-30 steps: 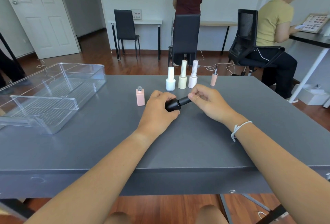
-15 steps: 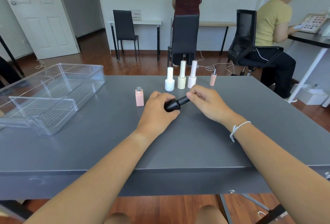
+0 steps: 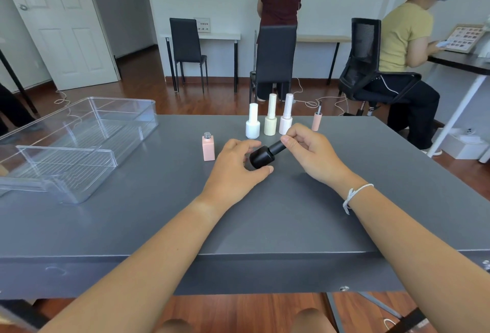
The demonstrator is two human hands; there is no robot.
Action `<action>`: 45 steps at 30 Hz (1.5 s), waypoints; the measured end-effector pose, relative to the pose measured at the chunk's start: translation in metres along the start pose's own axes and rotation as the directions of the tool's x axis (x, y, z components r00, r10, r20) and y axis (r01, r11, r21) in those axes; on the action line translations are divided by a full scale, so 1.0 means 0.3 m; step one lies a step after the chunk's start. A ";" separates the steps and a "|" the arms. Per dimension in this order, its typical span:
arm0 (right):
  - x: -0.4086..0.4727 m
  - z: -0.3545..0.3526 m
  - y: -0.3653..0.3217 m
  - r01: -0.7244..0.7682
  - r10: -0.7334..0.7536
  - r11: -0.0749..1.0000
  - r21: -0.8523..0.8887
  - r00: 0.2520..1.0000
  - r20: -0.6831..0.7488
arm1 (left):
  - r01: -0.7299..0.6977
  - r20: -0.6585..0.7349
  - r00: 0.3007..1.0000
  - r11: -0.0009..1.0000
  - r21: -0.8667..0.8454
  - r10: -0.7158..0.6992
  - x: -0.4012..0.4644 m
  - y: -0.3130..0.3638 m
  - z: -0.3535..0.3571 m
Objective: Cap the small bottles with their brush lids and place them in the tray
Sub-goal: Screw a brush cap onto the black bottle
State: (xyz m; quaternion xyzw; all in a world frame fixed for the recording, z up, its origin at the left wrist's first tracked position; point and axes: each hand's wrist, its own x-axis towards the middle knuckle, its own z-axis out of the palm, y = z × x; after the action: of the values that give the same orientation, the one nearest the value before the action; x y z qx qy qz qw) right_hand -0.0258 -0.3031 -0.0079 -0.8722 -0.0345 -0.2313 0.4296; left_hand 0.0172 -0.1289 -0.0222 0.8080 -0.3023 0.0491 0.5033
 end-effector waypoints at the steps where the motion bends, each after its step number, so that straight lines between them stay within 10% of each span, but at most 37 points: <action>1: 0.000 -0.002 0.000 -0.006 0.006 1.000 0.009 1.000 -0.009 | -0.015 -0.030 0.999 1.000 -0.010 0.015 -0.003 0.000 -0.006; 9: 0.013 0.010 -0.021 -0.011 0.012 0.997 0.071 1.000 -0.019 | -0.092 -0.467 0.883 0.994 -0.060 0.053 0.011 -0.068 -0.193; 14: 0.066 0.035 -0.041 0.032 -0.032 0.999 0.018 0.999 0.011 | 0.225 -0.291 0.923 0.967 -0.119 -0.251 0.051 -0.169 -0.244; 23: 0.235 0.101 -0.101 0.062 -0.056 0.989 -0.136 0.998 0.043 | 0.316 -0.007 0.949 0.948 0.036 -0.315 0.083 -0.207 -0.245; 45: 0.375 0.243 -0.122 -0.114 0.101 0.919 -0.378 0.993 -0.053 | 0.232 -0.043 0.973 0.965 0.121 -0.229 0.091 -0.218 -0.223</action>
State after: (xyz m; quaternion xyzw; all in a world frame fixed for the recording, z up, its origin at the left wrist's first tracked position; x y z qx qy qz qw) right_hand 0.0921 -0.2398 0.0295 -0.9357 0.0659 -0.2237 0.2647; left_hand 0.0896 -0.0640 -0.0303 0.8670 -0.1954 0.0207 0.4580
